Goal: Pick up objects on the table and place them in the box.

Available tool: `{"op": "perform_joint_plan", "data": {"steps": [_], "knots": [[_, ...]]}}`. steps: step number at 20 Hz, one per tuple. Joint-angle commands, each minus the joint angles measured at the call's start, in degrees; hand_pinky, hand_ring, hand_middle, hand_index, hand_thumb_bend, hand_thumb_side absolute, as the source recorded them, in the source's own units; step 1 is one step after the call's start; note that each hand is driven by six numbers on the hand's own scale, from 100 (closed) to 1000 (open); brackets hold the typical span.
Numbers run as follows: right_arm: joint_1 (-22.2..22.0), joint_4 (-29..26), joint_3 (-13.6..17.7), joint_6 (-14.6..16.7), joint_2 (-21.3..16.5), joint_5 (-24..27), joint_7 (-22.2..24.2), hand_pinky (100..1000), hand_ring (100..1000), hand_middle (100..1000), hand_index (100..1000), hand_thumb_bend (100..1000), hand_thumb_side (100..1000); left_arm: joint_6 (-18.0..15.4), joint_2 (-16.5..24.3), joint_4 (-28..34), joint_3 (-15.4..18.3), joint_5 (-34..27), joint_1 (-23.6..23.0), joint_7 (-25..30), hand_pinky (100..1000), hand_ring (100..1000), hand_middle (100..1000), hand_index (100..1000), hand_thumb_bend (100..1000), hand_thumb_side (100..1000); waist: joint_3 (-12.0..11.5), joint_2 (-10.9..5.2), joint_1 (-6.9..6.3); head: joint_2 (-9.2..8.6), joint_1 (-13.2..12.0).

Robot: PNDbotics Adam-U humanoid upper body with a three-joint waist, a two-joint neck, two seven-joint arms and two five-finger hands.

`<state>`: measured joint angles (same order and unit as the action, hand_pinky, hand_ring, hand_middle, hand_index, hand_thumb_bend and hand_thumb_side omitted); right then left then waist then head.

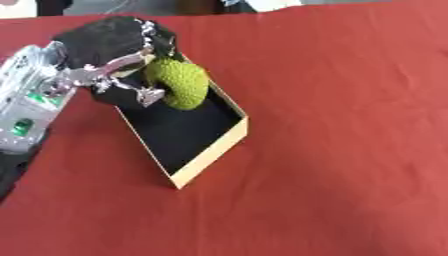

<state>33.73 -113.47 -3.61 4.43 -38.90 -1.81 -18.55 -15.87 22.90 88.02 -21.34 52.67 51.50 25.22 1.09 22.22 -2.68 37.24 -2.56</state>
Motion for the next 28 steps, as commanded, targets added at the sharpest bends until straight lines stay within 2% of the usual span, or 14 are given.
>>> {"op": "perform_joint_plan", "data": {"steps": [1,5,6,7,8,14,17,19,24,28], "knots": [[0.5,-1.1,0.4,0.1,-0.7,0.3,0.0,798,793,705,825,110,620,-1.3,0.1,-1.2,-0.4,1.0,0.8,0.4,651,625,617,747,174,141,0.1,-1.29,0.13,-0.22,0.2],[0.4,-1.1,0.5,0.1,-0.7,0.3,0.0,797,793,705,825,108,620,-2.0,0.3,-1.4,-0.2,1.5,0.3,1.5,768,764,762,874,433,319,0.0,-1.33,0.11,-0.32,0.3],[0.4,-1.1,0.5,0.1,-0.7,0.3,0.0,797,793,705,825,107,620,-2.0,0.4,-1.2,0.0,1.6,0.1,1.5,803,807,809,910,507,389,0.0,-1.35,0.12,-0.37,0.4],[0.3,-1.1,0.5,0.1,-0.7,0.3,-0.1,797,793,705,825,110,623,-1.8,0.6,-0.9,0.3,1.7,-0.1,1.3,816,824,827,921,520,419,-0.1,-1.38,0.13,-0.43,0.4],[0.3,-1.1,0.6,0.1,-0.8,0.2,-0.1,797,793,705,825,107,620,-1.5,0.9,-0.5,0.6,1.8,-0.4,1.0,821,829,832,927,585,472,-0.1,-1.40,0.15,-0.49,0.5],[0.1,-1.1,0.8,0.1,-0.9,0.2,-0.4,797,793,706,825,106,620,0.9,2.2,3.0,3.7,0.7,-2.3,-2.0,814,819,818,920,565,511,-0.5,-1.44,0.31,-0.78,0.9],[-0.1,-1.1,0.9,0.1,-1.1,0.1,-0.5,797,793,706,825,105,620,3.4,3.4,6.8,6.9,-0.9,-3.7,-4.9,784,783,782,897,455,549,-0.7,-1.43,0.44,-0.79,1.3],[-0.3,-1.1,1.0,0.1,-1.2,0.0,-0.7,796,793,706,825,106,619,6.0,4.6,10.3,9.5,-2.9,-5.0,-8.1,770,757,756,885,431,588,-0.9,-1.40,0.48,-0.84,1.7],[-0.7,-1.1,1.5,0.2,-1.8,-0.4,-1.3,796,793,706,825,106,618,13.5,9.4,20.3,16.7,-15.4,-11.5,-20.3,762,729,727,866,403,642,-1.6,-1.27,0.49,-0.88,3.3],[-1.1,-1.1,2.1,0.5,-2.0,-0.6,-2.0,796,794,707,825,108,617,17.1,12.5,25.8,22.1,-27.8,-17.8,-31.1,759,717,716,856,413,699,-2.0,-1.12,0.74,-0.98,4.4]]}}
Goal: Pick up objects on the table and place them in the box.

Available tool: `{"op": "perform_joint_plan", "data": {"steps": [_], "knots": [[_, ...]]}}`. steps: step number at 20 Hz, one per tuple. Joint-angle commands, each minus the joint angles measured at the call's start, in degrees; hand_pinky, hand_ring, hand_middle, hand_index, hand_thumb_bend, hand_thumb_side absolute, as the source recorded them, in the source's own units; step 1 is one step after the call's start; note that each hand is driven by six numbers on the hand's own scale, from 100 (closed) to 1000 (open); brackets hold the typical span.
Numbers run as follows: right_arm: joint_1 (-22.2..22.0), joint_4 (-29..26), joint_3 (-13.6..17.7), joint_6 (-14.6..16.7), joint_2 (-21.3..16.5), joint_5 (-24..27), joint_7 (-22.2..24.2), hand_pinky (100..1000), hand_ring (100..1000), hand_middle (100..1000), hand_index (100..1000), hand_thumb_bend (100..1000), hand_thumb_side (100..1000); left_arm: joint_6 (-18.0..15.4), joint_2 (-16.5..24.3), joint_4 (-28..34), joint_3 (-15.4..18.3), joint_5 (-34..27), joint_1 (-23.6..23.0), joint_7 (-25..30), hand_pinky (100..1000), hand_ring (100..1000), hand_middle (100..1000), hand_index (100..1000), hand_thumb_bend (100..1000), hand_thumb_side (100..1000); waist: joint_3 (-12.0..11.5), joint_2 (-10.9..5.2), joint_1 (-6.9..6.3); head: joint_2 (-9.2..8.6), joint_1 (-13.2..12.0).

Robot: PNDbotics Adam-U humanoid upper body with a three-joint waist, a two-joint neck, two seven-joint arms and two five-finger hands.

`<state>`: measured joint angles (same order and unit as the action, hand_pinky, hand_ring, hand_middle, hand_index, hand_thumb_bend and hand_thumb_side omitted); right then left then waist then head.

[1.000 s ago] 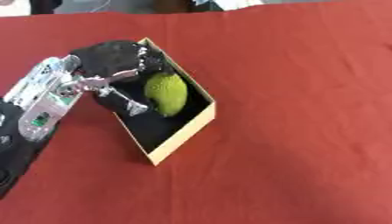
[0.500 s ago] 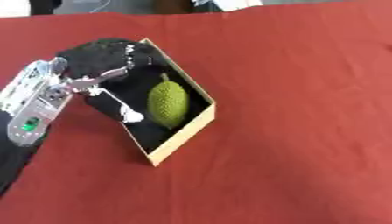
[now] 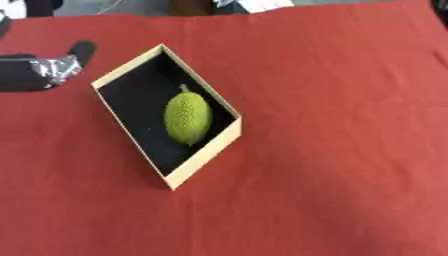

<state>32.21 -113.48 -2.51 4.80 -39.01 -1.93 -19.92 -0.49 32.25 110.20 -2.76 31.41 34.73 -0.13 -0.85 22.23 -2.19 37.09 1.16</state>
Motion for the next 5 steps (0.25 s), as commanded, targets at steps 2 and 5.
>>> {"op": "perform_joint_plan", "data": {"steps": [2,5], "knots": [[0.2,-1.1,1.3,0.2,-1.8,-0.7,-1.0,797,794,708,825,108,616,1.7,4.1,4.2,5.9,-13.1,-3.7,-10.9,755,712,710,851,413,733,-0.4,-1.07,0.44,-0.96,1.1],[0.1,-1.1,1.7,0.3,-1.6,-0.9,-1.4,797,795,708,824,111,613,0.4,4.6,4.4,8.8,-20.9,-6.5,-16.4,750,705,702,842,392,771,-0.6,-1.03,0.68,-1.14,1.3]]}}
